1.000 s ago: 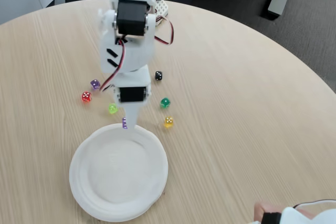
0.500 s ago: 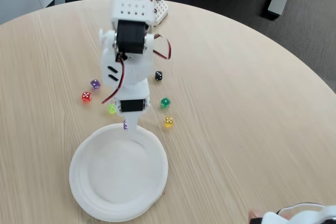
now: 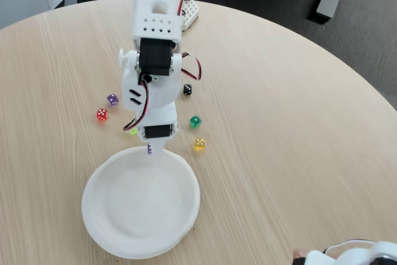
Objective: Pick a purple dice and put it in the plate.
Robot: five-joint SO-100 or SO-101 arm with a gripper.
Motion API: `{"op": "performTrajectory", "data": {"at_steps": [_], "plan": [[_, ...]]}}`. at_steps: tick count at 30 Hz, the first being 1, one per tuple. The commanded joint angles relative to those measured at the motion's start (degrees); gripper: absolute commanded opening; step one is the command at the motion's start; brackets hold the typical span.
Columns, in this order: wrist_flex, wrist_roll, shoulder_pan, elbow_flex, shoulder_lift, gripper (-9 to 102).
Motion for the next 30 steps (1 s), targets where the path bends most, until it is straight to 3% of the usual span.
{"op": "performTrajectory", "data": {"at_steps": [1,30], "plan": [[0.1,0.0,0.1,-1.0,1.3,0],[3.6,-3.1,1.0,-1.9,1.4,0]]}}
